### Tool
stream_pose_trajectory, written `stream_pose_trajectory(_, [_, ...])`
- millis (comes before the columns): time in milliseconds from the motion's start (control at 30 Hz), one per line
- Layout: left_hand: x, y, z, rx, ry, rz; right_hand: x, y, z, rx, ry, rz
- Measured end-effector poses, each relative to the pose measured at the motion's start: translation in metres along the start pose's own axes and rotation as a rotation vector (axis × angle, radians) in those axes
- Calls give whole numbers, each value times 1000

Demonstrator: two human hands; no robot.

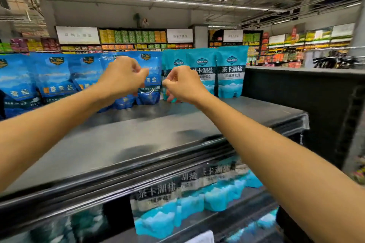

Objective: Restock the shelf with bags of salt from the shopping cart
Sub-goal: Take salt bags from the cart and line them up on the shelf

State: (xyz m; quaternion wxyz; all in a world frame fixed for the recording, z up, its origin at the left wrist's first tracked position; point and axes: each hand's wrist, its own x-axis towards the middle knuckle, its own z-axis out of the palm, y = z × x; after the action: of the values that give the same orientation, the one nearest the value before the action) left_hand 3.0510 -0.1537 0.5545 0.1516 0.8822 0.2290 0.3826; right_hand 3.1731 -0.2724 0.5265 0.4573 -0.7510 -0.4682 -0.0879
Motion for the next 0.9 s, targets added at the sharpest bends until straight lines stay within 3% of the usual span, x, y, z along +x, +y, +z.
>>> stream_pose_trajectory(100, [-42,72,11,-311,-7,79,-75,10,-58,202,109,-64])
stream_pose_trajectory(200, [-92,137,34,-518,-118,162,-161,40,-116,293,170,-84])
stream_pose_trajectory(333, [-171,207,110,-799,-396,239,-285,94,-178,265,299,84])
stream_pose_trajectory(467, [-263,255,219,-927,-780,170,-402,162,-211,194,529,372])
stream_pose_trajectory(567, [-335,278,306,-863,-1051,125,-492,220,-221,177,670,651])
stream_pose_trajectory(733, [-457,297,435,-543,-1437,69,-643,311,-214,80,854,1116])
stream_pose_trajectory(833, [-528,300,502,-324,-1561,84,-729,366,-191,63,863,1377])
stream_pose_trajectory(900, [-570,296,538,-133,-1615,206,-778,394,-170,22,791,1537])
